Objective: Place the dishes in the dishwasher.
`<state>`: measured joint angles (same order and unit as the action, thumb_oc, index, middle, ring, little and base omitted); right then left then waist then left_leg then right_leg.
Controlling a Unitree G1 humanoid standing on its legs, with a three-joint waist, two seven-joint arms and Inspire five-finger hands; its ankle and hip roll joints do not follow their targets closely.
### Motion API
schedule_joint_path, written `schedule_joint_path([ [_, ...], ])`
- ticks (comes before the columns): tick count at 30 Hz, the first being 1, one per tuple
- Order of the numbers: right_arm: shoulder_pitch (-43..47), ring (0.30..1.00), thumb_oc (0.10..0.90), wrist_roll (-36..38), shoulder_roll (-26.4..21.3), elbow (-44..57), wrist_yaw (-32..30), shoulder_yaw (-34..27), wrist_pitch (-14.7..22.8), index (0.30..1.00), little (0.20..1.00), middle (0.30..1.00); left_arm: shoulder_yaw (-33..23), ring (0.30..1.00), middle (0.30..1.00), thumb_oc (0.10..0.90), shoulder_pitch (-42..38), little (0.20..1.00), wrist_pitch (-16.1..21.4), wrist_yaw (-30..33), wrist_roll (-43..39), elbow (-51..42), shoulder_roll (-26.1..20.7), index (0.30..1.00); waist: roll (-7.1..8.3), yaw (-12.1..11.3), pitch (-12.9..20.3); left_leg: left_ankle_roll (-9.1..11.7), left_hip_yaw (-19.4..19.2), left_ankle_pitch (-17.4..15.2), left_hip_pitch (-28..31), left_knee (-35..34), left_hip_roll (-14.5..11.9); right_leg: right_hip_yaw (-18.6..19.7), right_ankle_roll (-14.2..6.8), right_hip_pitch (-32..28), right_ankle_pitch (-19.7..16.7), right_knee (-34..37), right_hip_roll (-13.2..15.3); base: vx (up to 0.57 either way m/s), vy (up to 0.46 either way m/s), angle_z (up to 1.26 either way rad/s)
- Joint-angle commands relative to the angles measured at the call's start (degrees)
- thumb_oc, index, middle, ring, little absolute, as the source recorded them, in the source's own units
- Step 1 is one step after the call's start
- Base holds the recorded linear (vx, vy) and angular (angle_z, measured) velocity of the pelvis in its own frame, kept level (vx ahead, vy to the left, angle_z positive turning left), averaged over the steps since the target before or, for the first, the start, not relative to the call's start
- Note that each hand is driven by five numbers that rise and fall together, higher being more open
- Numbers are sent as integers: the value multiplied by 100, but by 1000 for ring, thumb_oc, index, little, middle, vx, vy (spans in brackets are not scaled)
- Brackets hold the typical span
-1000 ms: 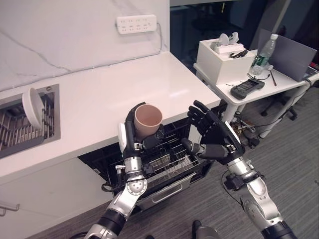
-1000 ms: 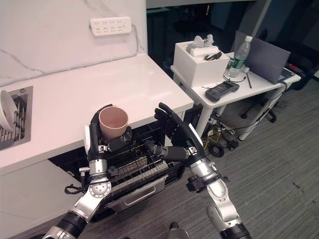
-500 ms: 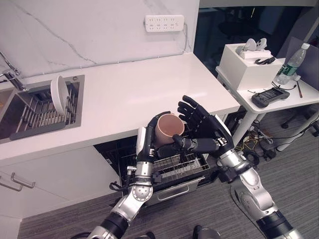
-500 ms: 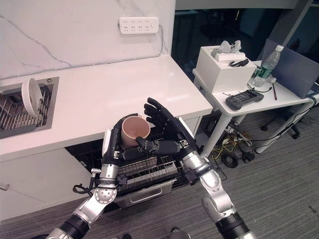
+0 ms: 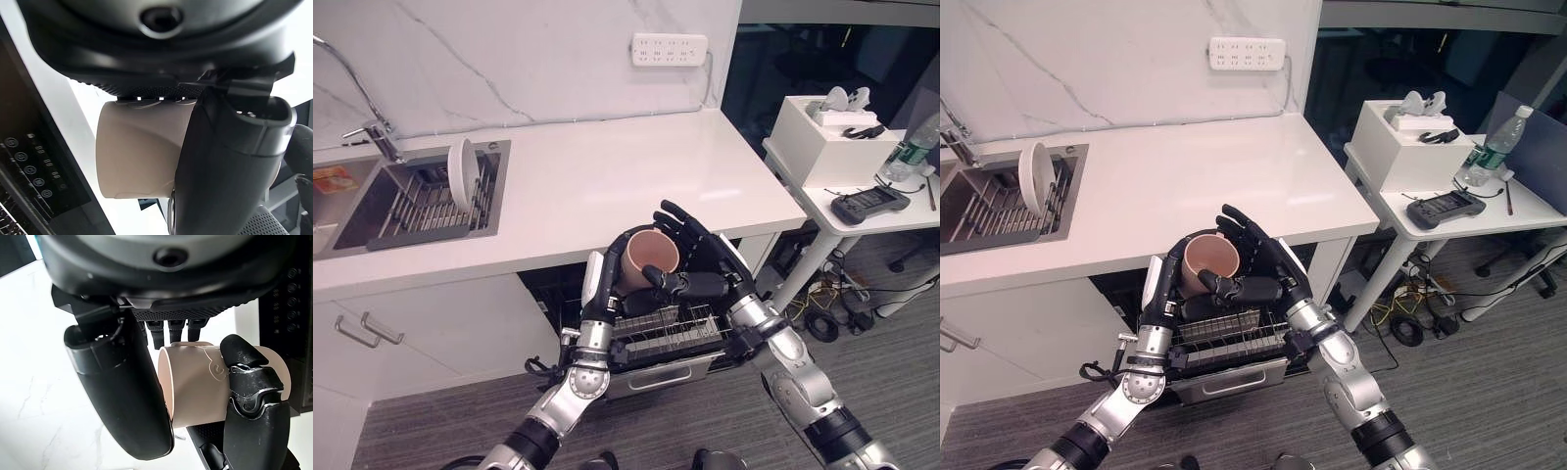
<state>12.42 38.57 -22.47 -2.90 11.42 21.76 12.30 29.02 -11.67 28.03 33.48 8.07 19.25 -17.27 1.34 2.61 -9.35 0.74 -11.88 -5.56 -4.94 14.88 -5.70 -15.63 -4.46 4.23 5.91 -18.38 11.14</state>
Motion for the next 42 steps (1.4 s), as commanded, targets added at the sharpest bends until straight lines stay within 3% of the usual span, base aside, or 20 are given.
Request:
schedule_joint_path([
  [1,592,900,800,243,278,176,243,60,277,900,900,900,220,300,300,400,-636,300,737,269,98,-610,49,300,73,-64,211,192,196,-742,237,230,-191,296,-280,-342,470,119,7,47,-9,13],
  [5,545,900,800,412,308,176,435,109,165,900,900,900,192,300,300,400,-619,300,794,293,84,-510,26,300,77,-90,195,187,237,-731,216,230,-174,282,-277,-360,476,119,6,31,-8,10],
  [9,528,900,800,743,388,146,822,219,-49,900,900,900,188,300,300,400,-615,300,876,-123,-277,-397,52,300,74,-117,185,169,276,-725,214,230,-146,290,-269,-377,481,119,-2,44,-8,1],
  [14,522,900,800,754,424,205,1490,395,-425,900,900,900,329,300,300,400,-633,300,779,-1333,-1195,-220,122,300,72,-126,177,137,293,-719,230,230,-124,313,-266,-388,480,119,-14,33,-7,0],
  [18,551,900,800,859,404,227,1721,459,-616,900,900,900,442,300,300,400,-693,300,712,-1929,-1582,-129,136,300,65,-103,172,126,260,-716,257,230,-138,322,-274,-397,476,119,-14,0,0,0],
  [24,532,900,800,1217,435,131,2263,477,-935,900,900,900,674,300,300,400,-817,300,120,-3550,-2830,-23,238,300,21,-31,166,127,217,-684,301,230,-173,336,-283,-418,466,119,-16,5,0,0],
  [26,515,900,800,1233,462,108,2359,484,-997,900,900,900,742,300,300,400,-838,300,19,-3767,-2966,-13,261,300,5,-13,167,125,220,-682,307,230,-173,339,-283,-425,472,119,-21,0,0,0],
  [36,557,900,800,671,403,-104,2513,521,-865,900,900,900,828,300,300,400,-955,300,-285,-4068,-3104,12,252,300,-50,35,152,126,237,-670,334,230,-157,336,-275,-464,480,119,-17,0,0,0],
  [42,631,900,800,383,259,-147,2234,580,-724,900,900,900,784,300,300,400,-937,300,-226,-3649,-2690,-21,166,300,-53,25,145,126,268,-655,313,230,-136,350,-265,-453,467,119,-26,0,0,0],
])
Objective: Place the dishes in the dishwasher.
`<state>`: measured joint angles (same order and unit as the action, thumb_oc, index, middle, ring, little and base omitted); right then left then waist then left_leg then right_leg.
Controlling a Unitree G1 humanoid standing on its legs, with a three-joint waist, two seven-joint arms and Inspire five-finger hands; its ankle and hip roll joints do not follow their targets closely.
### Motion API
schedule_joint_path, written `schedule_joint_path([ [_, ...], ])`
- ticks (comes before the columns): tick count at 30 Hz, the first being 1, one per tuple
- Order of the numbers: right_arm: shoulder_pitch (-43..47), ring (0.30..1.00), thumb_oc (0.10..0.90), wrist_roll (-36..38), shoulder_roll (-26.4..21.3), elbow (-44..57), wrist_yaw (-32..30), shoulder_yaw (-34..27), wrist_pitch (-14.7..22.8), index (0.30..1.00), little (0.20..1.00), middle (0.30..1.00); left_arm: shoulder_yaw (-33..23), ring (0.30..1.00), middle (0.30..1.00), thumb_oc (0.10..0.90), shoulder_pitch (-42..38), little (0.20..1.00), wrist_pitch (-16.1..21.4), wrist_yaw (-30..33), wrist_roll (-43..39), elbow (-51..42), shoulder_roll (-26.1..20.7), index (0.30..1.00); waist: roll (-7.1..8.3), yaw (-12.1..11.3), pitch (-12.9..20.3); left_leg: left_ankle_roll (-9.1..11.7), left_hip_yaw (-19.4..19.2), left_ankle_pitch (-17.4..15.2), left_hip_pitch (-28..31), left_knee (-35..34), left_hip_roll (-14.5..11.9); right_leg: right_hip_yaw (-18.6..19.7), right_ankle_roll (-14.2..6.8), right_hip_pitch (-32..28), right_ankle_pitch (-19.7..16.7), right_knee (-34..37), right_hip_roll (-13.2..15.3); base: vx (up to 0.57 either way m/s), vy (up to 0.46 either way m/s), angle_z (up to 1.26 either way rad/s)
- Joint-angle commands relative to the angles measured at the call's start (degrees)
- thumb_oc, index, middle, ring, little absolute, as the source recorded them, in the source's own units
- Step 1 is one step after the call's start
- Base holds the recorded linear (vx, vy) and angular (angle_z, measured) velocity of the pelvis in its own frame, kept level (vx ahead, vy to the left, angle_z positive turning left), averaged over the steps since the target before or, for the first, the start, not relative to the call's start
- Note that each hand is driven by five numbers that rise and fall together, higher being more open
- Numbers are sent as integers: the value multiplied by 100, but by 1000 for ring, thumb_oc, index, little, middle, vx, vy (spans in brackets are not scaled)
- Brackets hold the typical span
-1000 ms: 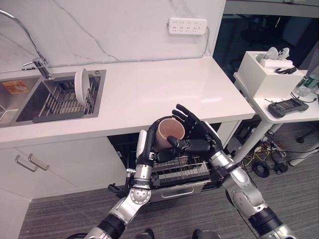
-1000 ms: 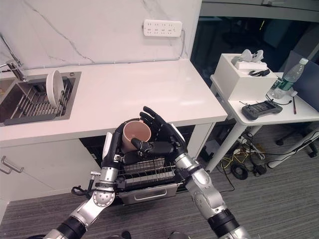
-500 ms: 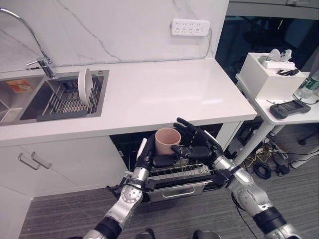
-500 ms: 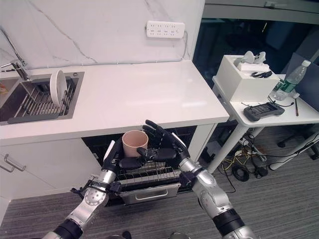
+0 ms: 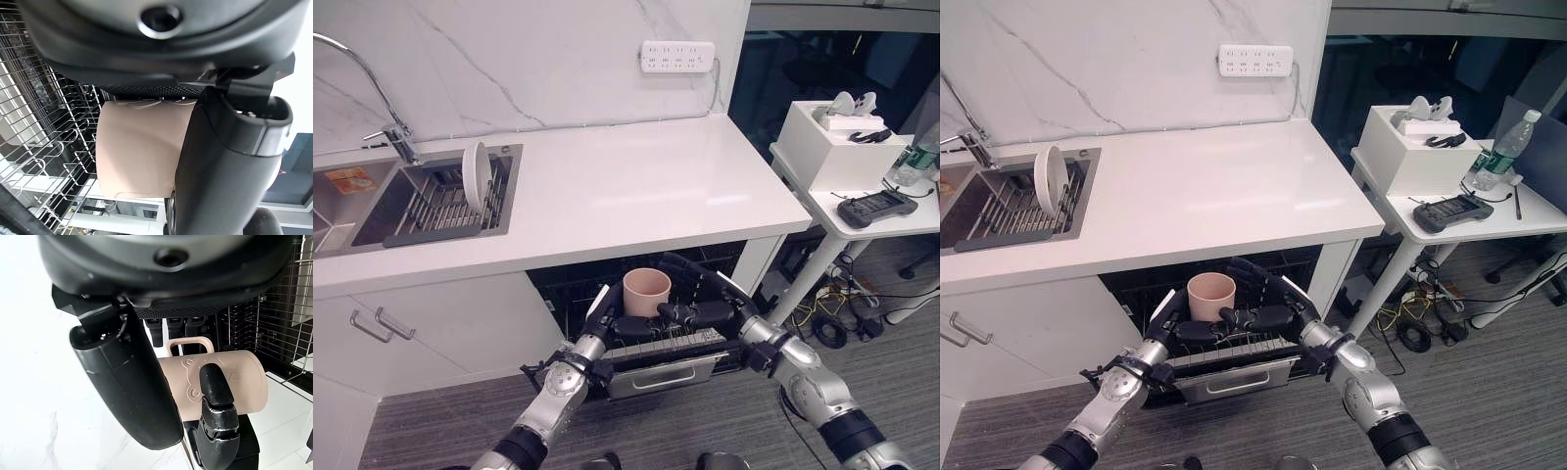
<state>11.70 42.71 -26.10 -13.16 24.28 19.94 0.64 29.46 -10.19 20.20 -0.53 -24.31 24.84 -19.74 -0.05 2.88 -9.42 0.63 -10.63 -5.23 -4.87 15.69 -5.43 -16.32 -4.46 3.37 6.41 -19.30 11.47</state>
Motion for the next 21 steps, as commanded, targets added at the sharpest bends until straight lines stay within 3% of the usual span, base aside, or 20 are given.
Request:
schedule_joint_path([
  [1,714,900,800,-67,616,862,937,768,462,900,900,900,730,300,300,400,-1086,300,572,-175,614,-587,404,300,87,-6,149,134,147,-686,303,150,-162,420,-264,-365,414,211,-59,0,0,0],
  [12,828,900,800,-379,585,828,300,895,624,900,900,900,537,300,300,400,-1233,300,880,1614,2253,-641,205,300,143,-103,125,122,209,-668,268,150,-143,411,-240,-355,400,211,-62,0,0,0],
  [17,849,900,800,-314,661,788,157,918,680,900,900,900,587,300,300,400,-1317,300,998,1886,2557,-676,231,300,164,-109,120,114,218,-676,268,150,-139,418,-238,-354,398,211,-72,0,0,0],
  [21,894,900,800,-287,740,796,-9,930,702,900,900,900,614,300,300,400,-1420,300,1049,2489,2842,-668,300,300,191,-115,104,111,221,-695,261,150,-135,428,-242,-343,406,211,-75,0,0,0],
])
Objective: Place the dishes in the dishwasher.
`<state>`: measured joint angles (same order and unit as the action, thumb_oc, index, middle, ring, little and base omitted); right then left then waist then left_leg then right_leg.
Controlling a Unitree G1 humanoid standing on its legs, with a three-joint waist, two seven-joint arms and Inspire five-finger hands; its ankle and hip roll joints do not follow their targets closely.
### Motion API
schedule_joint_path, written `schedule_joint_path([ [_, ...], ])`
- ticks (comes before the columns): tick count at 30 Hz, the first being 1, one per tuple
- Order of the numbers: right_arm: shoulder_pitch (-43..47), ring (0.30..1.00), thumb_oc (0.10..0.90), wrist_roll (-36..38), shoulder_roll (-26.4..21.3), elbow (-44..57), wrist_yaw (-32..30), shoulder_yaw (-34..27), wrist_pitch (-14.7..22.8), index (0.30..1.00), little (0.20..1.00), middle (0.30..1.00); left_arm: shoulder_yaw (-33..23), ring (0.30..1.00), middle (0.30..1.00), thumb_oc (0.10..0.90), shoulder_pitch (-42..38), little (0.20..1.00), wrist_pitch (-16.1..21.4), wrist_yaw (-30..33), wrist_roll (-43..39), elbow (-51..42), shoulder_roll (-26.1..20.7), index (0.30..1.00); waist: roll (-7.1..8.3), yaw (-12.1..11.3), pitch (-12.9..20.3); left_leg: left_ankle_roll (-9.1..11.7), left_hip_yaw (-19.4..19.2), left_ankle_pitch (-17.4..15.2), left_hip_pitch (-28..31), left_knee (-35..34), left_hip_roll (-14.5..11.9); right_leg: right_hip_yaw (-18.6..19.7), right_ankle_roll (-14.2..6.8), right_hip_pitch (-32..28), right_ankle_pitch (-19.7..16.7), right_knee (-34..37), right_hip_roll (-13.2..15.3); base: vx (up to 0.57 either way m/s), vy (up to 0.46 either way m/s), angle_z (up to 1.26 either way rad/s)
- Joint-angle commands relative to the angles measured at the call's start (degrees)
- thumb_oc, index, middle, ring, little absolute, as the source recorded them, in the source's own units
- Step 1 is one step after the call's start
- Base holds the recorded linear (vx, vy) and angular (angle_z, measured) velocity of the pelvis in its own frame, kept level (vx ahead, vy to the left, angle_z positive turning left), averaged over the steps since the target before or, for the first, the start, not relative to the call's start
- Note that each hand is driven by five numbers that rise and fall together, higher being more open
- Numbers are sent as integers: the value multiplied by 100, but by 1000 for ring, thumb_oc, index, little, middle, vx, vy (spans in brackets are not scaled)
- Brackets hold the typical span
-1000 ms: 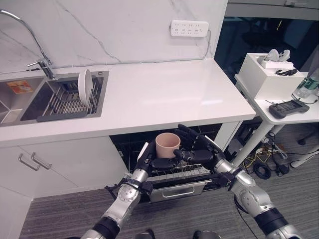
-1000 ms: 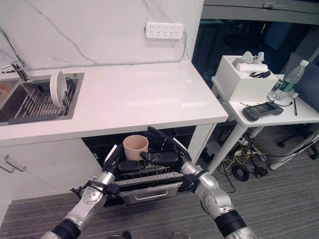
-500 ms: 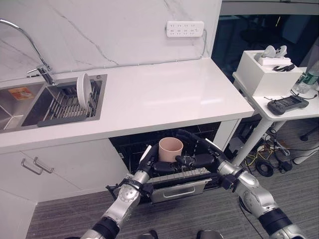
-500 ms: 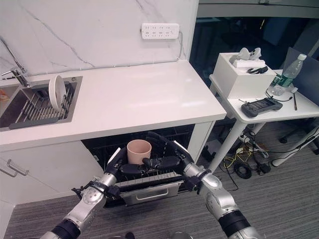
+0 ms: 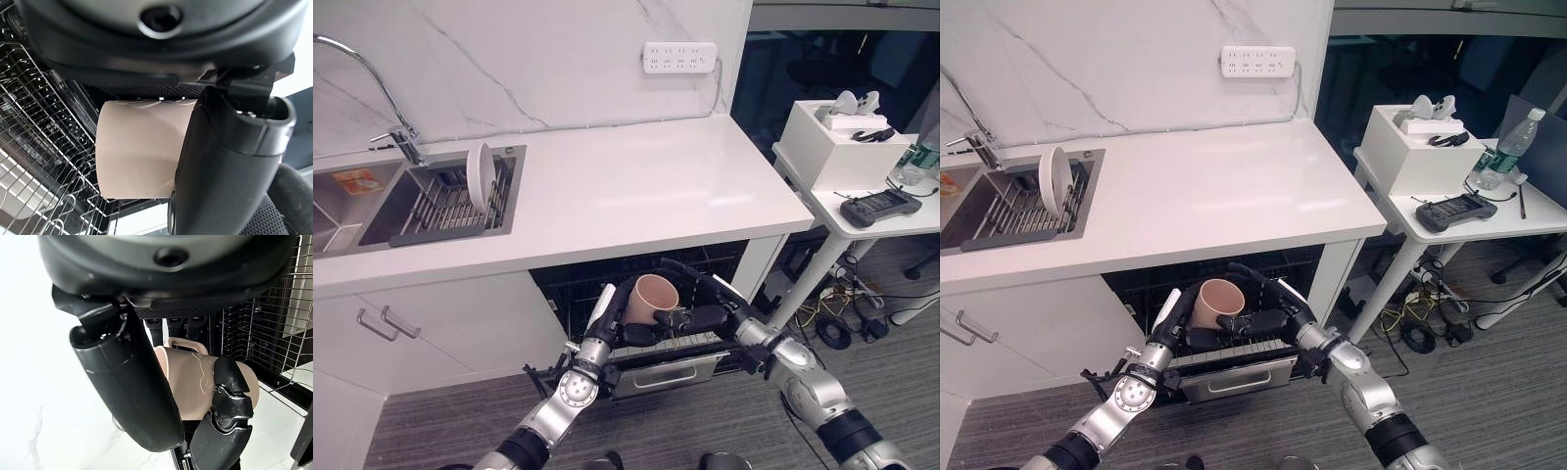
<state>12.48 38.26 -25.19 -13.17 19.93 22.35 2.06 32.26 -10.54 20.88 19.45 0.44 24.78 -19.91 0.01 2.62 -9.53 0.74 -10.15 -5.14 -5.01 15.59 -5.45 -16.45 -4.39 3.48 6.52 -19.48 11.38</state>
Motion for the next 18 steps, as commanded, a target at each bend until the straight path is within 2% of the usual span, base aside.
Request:
schedule_joint_path([
  [1,816,900,800,162,652,796,416,692,571,900,900,900,332,300,300,400,-1378,300,993,500,371,-661,319,300,186,-90,114,101,173,-704,274,160,-133,440,-248,-353,395,229,-65,0,0,0],
  [3,819,900,800,256,699,811,232,717,666,900,900,900,310,300,300,400,-1326,300,1167,660,347,-689,365,300,194,-110,94,100,186,-711,270,160,-129,423,-245,-353,392,229,-67,0,0,0],
  [9,855,900,800,171,831,762,30,728,785,900,900,900,397,300,300,400,-1323,300,1321,963,531,-713,540,300,210,-113,93,102,184,-726,272,160,-117,411,-240,-361,393,229,-72,0,0,0],
  [18,930,900,800,-409,832,712,-505,785,714,900,900,900,455,300,300,400,-1456,300,1208,1358,865,-769,594,300,231,-100,101,105,172,-739,260,160,-115,421,-236,-353,402,229,-88,0,0,0],
])
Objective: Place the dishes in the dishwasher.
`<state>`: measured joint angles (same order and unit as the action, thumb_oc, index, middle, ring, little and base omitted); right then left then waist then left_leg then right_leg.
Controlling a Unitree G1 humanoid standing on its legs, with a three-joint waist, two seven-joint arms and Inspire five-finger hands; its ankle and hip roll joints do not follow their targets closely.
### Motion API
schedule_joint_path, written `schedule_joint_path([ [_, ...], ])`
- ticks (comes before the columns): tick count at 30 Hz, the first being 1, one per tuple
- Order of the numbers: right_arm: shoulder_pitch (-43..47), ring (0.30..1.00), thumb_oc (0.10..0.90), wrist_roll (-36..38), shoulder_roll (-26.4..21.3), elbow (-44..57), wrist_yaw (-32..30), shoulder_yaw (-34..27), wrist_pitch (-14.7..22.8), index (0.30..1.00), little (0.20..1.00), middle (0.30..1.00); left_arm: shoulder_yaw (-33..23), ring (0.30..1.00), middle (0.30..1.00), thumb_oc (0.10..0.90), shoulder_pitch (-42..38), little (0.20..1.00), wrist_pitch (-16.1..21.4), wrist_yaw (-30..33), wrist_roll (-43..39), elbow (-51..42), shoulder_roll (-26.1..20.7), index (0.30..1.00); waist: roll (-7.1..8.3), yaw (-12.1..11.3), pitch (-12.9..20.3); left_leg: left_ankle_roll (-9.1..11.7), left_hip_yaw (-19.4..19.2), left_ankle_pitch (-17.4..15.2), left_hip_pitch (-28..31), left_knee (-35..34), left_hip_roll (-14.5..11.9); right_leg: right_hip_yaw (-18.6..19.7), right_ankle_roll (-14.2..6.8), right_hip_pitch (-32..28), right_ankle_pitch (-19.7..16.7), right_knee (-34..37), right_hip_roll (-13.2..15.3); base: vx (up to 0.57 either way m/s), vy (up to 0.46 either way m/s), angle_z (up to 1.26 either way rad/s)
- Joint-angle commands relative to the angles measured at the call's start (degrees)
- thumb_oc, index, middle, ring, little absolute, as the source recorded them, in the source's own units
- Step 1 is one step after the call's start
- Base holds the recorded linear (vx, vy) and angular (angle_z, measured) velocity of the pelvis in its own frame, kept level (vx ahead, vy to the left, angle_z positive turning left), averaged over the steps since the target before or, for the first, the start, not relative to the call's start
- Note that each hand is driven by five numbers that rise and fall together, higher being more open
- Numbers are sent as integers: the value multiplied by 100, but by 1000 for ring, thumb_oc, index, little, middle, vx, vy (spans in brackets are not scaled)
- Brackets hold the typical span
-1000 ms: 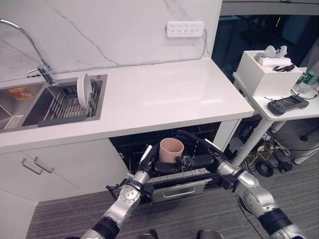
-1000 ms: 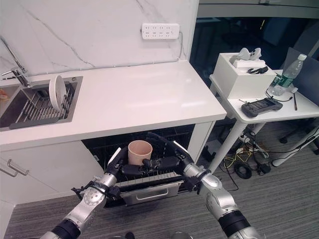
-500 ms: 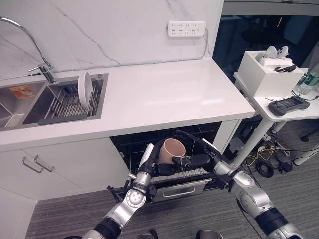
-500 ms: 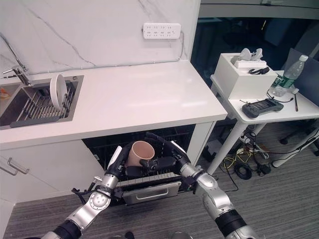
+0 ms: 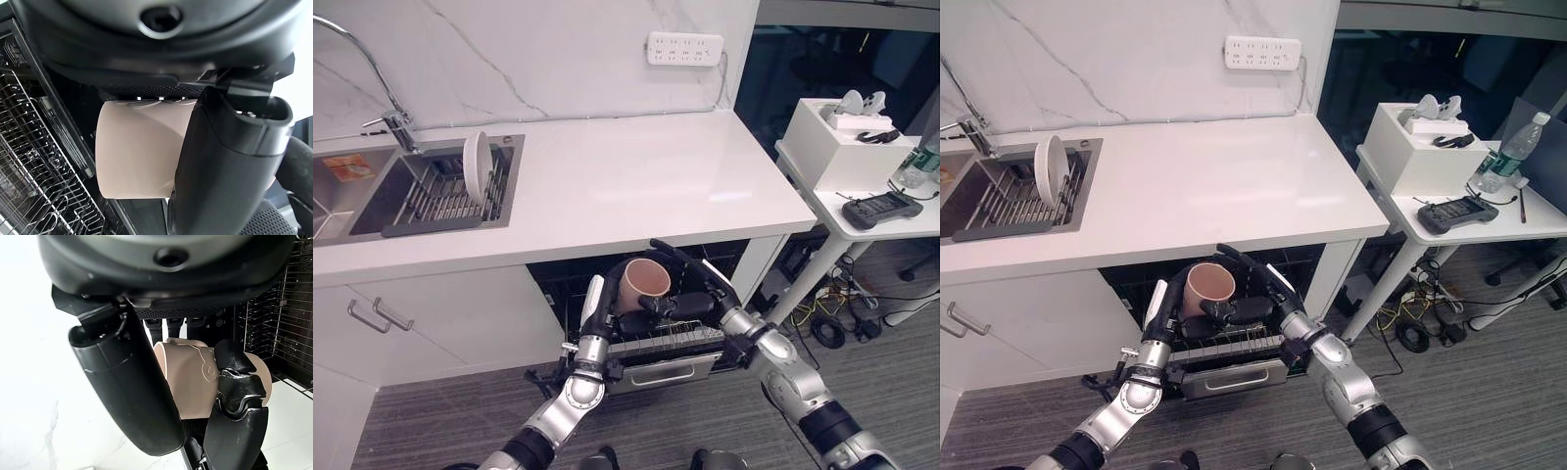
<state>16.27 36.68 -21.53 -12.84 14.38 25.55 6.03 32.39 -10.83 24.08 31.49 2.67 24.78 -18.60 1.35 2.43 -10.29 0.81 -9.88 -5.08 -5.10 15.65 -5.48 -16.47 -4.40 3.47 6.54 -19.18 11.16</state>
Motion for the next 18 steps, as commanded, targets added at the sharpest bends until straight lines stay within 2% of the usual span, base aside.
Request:
schedule_joint_path([
  [1,559,900,800,-344,468,663,-16,470,287,900,900,900,435,300,300,400,-1436,300,888,232,766,-777,460,300,99,-80,173,99,145,-746,268,154,-112,424,-237,-353,400,199,-66,0,0,0],
  [3,583,900,800,-454,466,629,-162,495,303,900,900,900,445,300,300,400,-1461,300,939,422,1024,-780,448,300,99,-76,173,96,144,-748,268,154,-113,428,-236,-348,399,199,-68,0,0,0],
  [4,589,900,800,-566,464,624,-310,498,311,900,900,900,443,300,300,400,-1492,300,1007,684,1461,-808,419,300,100,-70,177,99,142,-751,267,154,-114,435,-236,-345,400,199,-71,0,0,0],
  [6,609,900,800,-1226,426,612,-534,574,383,900,900,900,483,300,300,400,-1636,300,844,1213,2165,-998,341,300,101,-58,176,93,145,-760,262,154,-108,454,-241,-337,402,199,-72,-5,10,5],
  [11,725,900,800,-1833,333,650,-731,743,337,900,900,900,559,300,300,400,-1839,300,551,1532,2579,-1080,225,300,95,-33,179,92,138,-781,268,154,-103,485,-252,-333,411,199,-81,-5,5,3],
  [18,810,900,800,-1966,249,665,-1128,863,248,900,900,900,619,300,300,400,-1943,300,337,1814,2896,-1147,133,300,85,-24,184,92,128,-792,274,154,-104,504,-265,-336,418,199,-81,0,0,0],
])
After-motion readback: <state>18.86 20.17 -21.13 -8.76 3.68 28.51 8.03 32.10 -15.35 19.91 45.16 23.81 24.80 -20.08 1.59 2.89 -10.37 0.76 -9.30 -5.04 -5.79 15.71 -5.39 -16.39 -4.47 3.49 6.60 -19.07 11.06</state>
